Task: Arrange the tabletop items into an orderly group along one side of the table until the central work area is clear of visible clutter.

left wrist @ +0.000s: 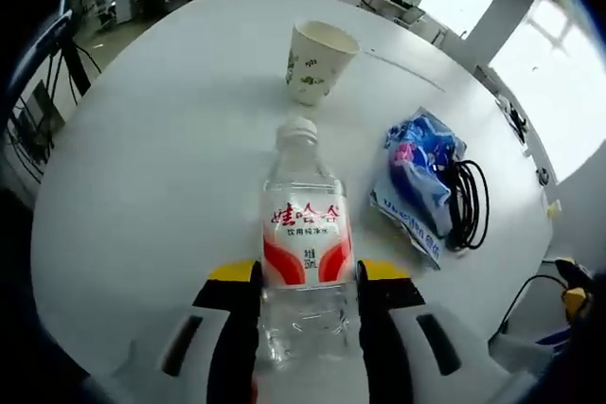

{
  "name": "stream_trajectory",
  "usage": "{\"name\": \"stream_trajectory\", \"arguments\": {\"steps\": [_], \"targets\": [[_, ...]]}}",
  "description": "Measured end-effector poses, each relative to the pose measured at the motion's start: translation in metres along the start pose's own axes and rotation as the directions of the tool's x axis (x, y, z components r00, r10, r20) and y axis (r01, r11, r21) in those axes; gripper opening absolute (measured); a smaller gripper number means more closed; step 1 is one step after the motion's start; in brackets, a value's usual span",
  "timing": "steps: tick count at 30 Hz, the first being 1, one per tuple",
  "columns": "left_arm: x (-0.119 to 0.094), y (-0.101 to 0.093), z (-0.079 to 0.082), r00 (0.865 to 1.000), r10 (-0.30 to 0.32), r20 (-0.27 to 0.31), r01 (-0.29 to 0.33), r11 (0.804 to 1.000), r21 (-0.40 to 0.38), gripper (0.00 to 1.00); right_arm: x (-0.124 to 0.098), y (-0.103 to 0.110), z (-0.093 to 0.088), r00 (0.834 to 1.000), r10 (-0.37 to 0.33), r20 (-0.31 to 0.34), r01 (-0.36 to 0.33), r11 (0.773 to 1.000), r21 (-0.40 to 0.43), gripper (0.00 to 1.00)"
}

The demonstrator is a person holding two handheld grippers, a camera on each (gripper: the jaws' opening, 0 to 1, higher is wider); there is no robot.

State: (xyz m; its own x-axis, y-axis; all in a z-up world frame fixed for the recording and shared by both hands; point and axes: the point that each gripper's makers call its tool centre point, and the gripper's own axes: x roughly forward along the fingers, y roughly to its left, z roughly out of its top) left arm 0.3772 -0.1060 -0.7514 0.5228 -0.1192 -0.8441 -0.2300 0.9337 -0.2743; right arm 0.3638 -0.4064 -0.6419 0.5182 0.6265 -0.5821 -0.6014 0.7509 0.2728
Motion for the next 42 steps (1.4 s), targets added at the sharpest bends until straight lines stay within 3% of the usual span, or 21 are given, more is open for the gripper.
{"name": "stream_trajectory", "arguments": {"steps": [11,21,29,33,42], "targets": [[-0.022,0.011,-0.038,0.999,-0.017,-0.029,0.017,1.000,-0.007,0.39,0.003,0.005,-0.001,1.000,0.028,-0.004,-0.028,1.000,-0.008,0.49],[-0.037,0.018,-0.061,0.999,-0.001,-0.042,0.000,1.000,-0.014,0.40,0.003,0.003,-0.005,0.999,0.046,-0.021,-0.046,0.999,-0.026,0.48],[-0.038,0.017,-0.065,0.998,0.001,-0.067,0.000,1.000,0.008,0.40,0.001,0.005,-0.001,0.999,0.049,-0.015,-0.049,0.998,-0.037,0.48],[-0.038,0.016,-0.065,0.994,0.006,-0.112,0.000,0.999,0.049,0.41,-0.001,0.005,-0.003,0.999,0.043,-0.008,-0.044,0.999,-0.027,0.48],[-0.032,0.017,-0.040,0.992,0.023,-0.127,-0.012,0.996,0.086,0.46,-0.010,-0.003,-0.009,1.000,0.008,0.011,-0.008,1.000,0.012,0.48]]}}
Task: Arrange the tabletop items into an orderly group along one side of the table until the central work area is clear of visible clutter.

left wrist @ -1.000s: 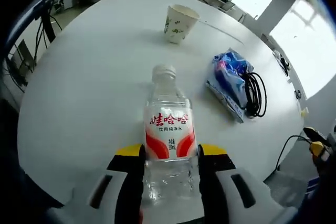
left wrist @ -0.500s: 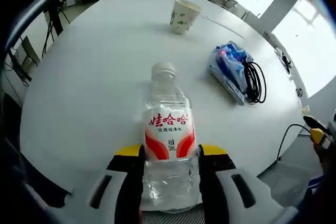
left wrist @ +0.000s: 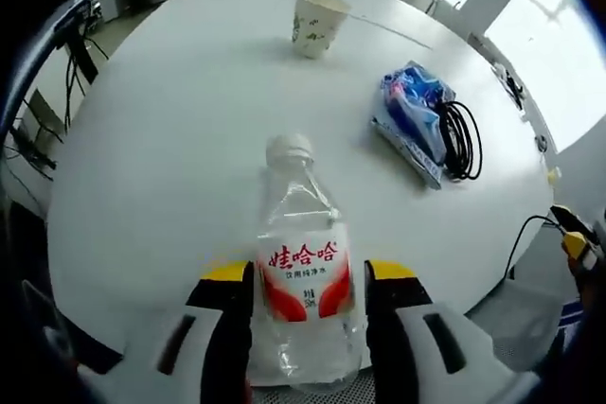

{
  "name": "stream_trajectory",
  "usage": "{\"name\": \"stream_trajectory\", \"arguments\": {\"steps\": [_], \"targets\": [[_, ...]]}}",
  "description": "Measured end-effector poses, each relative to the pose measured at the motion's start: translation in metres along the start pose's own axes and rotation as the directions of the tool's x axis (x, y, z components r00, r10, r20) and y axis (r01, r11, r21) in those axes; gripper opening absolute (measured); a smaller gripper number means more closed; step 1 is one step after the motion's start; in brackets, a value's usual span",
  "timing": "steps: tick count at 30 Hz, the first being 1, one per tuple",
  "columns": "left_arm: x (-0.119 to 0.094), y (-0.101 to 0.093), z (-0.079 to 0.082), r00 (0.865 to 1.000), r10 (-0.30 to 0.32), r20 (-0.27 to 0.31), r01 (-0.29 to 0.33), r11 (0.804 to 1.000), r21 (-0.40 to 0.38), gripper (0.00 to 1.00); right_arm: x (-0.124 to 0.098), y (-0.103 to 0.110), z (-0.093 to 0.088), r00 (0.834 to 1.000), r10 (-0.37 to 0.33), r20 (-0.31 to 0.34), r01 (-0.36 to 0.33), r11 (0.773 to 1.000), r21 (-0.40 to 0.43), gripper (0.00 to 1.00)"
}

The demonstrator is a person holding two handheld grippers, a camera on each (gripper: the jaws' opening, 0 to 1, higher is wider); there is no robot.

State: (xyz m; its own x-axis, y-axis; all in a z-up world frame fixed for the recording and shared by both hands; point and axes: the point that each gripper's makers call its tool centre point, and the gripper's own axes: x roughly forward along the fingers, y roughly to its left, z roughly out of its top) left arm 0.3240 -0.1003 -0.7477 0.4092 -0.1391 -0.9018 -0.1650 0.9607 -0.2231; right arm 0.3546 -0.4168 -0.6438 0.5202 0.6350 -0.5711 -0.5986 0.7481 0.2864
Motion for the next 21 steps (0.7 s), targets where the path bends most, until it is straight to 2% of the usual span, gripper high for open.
{"name": "stream_trajectory", "arguments": {"steps": [3,10,15,21], "targets": [[0.002,0.003,0.007,1.000,0.024,-0.017,-0.023,0.999,0.034,0.46,-0.004,-0.005,0.001,1.000,-0.018,0.016,0.018,1.000,0.022,0.48],[0.009,0.004,0.016,0.999,0.013,-0.051,-0.011,0.999,0.043,0.47,-0.008,-0.013,0.004,0.998,-0.048,0.035,0.046,0.998,0.047,0.48],[0.013,0.004,0.014,0.997,0.021,-0.076,-0.017,0.998,0.057,0.47,-0.009,-0.015,0.004,0.998,-0.054,0.040,0.052,0.997,0.057,0.48],[0.011,-0.005,0.007,0.995,0.017,-0.094,-0.012,0.998,0.057,0.48,-0.011,-0.021,0.003,0.998,-0.062,0.033,0.060,0.996,0.060,0.48]]}}
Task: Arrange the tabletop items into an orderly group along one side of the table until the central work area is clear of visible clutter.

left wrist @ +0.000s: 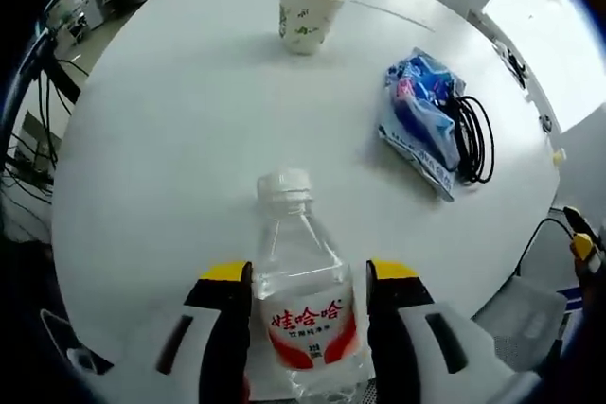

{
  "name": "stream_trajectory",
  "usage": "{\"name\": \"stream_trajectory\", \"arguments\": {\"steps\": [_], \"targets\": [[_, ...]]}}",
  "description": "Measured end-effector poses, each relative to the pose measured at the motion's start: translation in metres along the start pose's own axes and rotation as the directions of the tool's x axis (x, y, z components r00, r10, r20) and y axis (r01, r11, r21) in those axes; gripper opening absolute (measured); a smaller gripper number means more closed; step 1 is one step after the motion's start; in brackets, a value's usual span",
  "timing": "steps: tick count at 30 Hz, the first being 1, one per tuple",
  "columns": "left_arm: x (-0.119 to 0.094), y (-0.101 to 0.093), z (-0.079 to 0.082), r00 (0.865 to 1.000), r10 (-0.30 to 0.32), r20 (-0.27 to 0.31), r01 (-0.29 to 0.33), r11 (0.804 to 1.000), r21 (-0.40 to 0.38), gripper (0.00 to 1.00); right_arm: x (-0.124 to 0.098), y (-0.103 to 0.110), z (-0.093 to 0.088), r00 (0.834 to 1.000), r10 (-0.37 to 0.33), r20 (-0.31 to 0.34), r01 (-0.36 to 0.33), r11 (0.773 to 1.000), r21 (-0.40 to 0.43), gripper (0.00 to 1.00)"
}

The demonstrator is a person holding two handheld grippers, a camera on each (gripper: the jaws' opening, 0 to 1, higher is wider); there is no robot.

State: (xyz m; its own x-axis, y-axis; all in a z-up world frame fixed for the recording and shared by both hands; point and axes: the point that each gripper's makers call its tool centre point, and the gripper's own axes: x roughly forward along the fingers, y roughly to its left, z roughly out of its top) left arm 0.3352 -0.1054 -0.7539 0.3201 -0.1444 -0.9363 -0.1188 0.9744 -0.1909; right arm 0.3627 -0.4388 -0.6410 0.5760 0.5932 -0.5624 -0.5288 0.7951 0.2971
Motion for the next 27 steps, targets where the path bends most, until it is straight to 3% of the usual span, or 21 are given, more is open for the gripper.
{"name": "stream_trajectory", "arguments": {"steps": [2,3,4,6,14,27], "targets": [[0.001,-0.001,-0.003,1.000,0.001,-0.003,-0.001,1.000,-0.003,0.47,0.000,-0.001,0.001,1.000,-0.002,0.000,0.002,1.000,0.002,0.48],[0.000,0.000,-0.002,1.000,0.006,0.002,-0.006,1.000,-0.005,0.42,0.000,-0.002,0.001,1.000,-0.002,0.000,0.002,1.000,0.002,0.48],[-0.001,-0.003,0.004,0.999,-0.010,0.045,0.011,0.999,-0.030,0.41,0.000,-0.002,0.001,1.000,-0.003,0.000,0.003,1.000,0.003,0.48],[-0.002,-0.001,0.004,0.999,-0.010,0.052,0.012,0.999,-0.034,0.39,0.000,-0.003,0.002,1.000,-0.002,0.000,0.002,1.000,0.002,0.48],[-0.007,0.002,0.006,0.996,-0.014,0.084,0.019,0.998,-0.060,0.38,0.005,0.000,0.004,1.000,0.010,-0.006,-0.010,1.000,-0.005,0.48],[-0.030,0.014,0.023,0.984,-0.004,0.180,0.020,0.996,-0.090,0.38,0.015,0.006,0.013,0.999,0.038,0.003,-0.038,0.999,-0.013,0.48]]}}
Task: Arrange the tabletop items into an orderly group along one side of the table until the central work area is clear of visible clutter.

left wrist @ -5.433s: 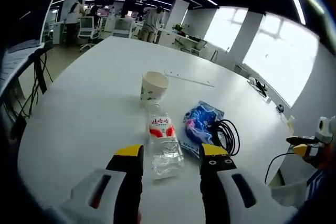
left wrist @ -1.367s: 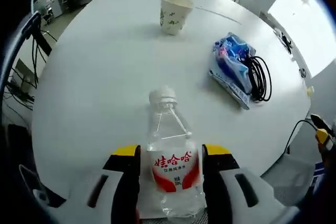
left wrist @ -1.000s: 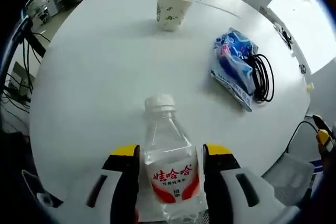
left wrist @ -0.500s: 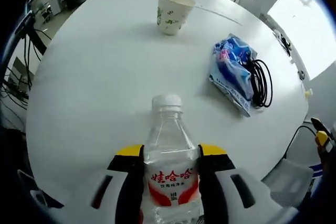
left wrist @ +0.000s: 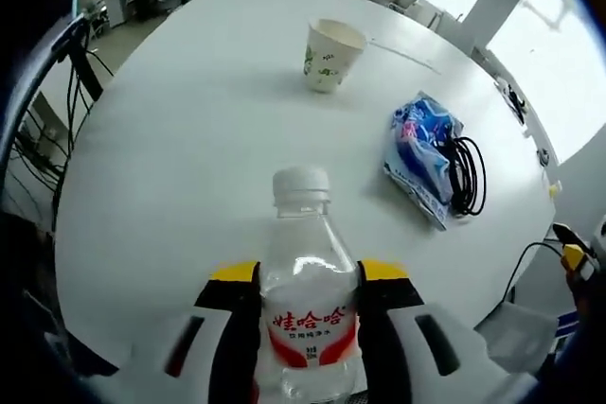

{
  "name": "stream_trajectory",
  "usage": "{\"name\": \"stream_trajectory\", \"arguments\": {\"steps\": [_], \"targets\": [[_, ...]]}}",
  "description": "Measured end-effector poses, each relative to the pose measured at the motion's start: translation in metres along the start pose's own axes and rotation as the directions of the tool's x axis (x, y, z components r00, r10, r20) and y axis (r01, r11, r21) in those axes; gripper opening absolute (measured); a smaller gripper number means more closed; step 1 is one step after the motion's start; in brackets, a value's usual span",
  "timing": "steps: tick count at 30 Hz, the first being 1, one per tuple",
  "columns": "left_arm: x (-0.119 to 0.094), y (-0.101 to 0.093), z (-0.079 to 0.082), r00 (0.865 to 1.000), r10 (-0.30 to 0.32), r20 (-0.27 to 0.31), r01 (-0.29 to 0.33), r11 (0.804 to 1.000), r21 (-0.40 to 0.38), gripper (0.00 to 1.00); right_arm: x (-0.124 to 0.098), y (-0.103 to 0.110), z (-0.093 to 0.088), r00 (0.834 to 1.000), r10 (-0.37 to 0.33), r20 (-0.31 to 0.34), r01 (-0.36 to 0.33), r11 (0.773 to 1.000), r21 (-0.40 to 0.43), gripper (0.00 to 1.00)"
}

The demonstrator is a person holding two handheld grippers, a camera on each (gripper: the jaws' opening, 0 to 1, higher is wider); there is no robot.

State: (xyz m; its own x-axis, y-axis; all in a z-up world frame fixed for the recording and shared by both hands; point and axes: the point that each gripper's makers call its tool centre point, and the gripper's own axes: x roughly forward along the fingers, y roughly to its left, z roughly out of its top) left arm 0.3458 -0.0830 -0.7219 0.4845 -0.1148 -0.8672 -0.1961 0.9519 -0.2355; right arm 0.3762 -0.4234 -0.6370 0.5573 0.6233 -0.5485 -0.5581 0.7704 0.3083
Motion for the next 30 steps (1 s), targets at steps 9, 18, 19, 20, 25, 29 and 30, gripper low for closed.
{"name": "stream_trajectory", "arguments": {"steps": [9,18,19,20,25,29,30], "targets": [[-0.016,0.005,0.015,0.996,0.006,0.089,-0.005,1.000,-0.012,0.38,0.002,0.002,0.004,1.000,0.015,0.007,-0.015,1.000,0.001,0.47],[-0.029,0.010,0.018,0.990,0.034,0.140,-0.034,0.999,0.002,0.38,0.004,0.004,0.008,1.000,0.027,0.008,-0.027,1.000,-0.009,0.47],[-0.031,0.010,0.018,0.988,0.040,0.149,-0.042,0.999,0.014,0.38,0.004,0.004,0.008,1.000,0.027,0.008,-0.027,1.000,-0.006,0.46],[-0.034,0.010,0.017,0.987,0.045,0.157,-0.050,0.998,0.025,0.38,0.004,0.003,0.008,1.000,0.027,0.009,-0.027,1.000,-0.003,0.46],[-0.043,0.010,0.015,0.979,0.050,0.197,-0.059,0.997,0.040,0.38,0.006,0.006,0.006,0.999,0.035,0.009,-0.036,0.999,0.003,0.46],[-0.049,0.011,0.012,0.972,0.049,0.232,-0.060,0.998,0.038,0.38,0.007,0.010,0.003,0.999,0.044,0.004,-0.044,0.999,0.004,0.46],[-0.050,0.011,0.011,0.970,0.050,0.237,-0.061,0.997,0.037,0.38,0.007,0.011,0.003,0.999,0.046,0.003,-0.046,0.999,0.005,0.46]]}}
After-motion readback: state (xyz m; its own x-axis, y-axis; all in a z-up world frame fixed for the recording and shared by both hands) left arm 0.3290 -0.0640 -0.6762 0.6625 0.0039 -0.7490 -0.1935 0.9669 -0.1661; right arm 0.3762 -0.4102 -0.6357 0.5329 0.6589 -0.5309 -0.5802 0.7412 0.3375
